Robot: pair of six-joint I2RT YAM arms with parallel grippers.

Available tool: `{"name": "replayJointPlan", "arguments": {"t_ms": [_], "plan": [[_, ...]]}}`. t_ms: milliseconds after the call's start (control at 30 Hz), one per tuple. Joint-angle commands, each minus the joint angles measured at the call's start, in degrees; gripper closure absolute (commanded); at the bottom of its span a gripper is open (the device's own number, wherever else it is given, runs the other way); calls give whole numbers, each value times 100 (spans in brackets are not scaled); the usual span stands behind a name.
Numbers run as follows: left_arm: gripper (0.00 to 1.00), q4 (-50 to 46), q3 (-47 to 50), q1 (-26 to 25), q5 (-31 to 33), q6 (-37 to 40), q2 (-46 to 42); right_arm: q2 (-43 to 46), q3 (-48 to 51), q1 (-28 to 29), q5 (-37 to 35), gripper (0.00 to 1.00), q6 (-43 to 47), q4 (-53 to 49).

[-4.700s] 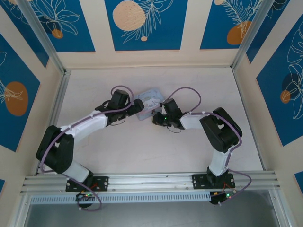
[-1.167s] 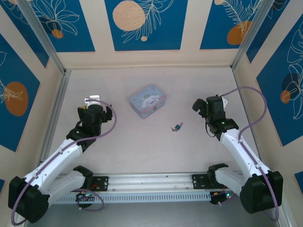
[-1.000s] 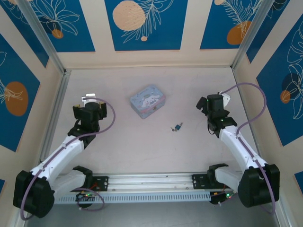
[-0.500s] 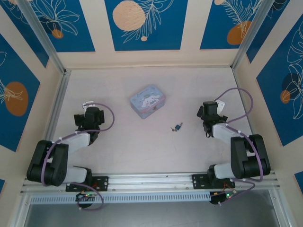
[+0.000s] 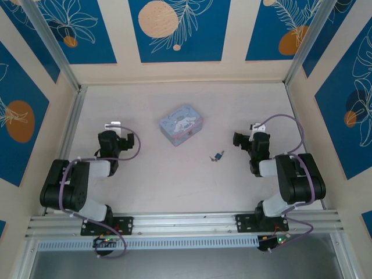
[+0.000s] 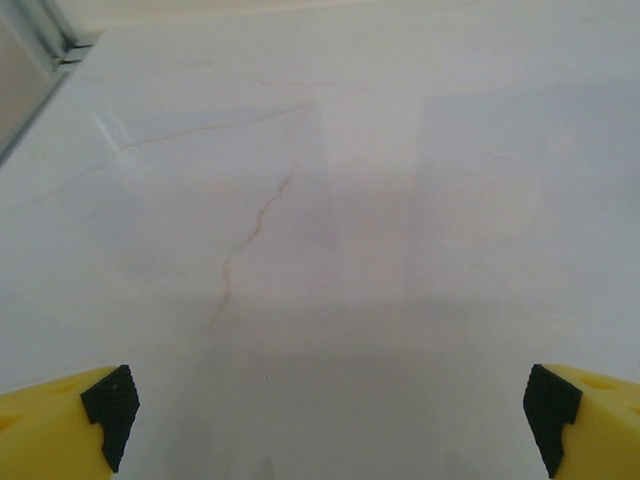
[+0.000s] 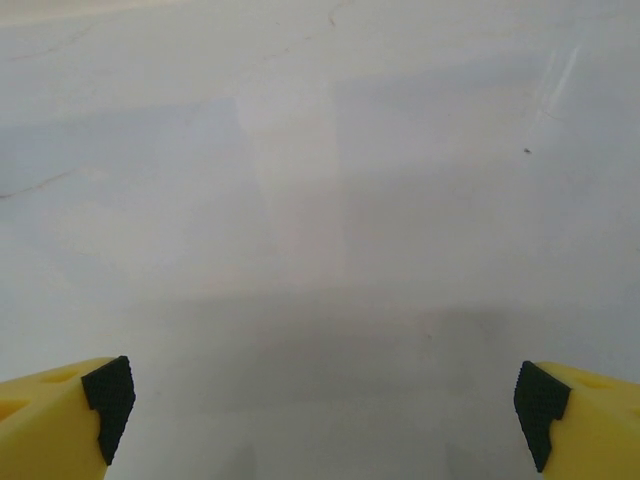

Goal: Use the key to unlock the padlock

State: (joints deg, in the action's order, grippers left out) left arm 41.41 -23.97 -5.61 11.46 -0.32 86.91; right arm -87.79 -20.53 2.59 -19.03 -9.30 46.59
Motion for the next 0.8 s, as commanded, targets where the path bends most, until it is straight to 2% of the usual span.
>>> {"name": "replayJointPlan", "arguments": {"t_ms": [0,533,567,667,767], "plan": [[0,752,140,103,-469,199,145,78,-245,-176,596,0,96,56],[0,684,118,133,-522,190,133,34,-232,-74,482,0,207,182],[0,682,120,131,-522,189,133,10,-256,-94,574,0,226,162],[0,707,131,132,-518,199,124,25,-372,-250,1432,1,370,-92],[0,744,160,128,-500,207,108,45,-330,-259,1476,0,365,-19]]}}
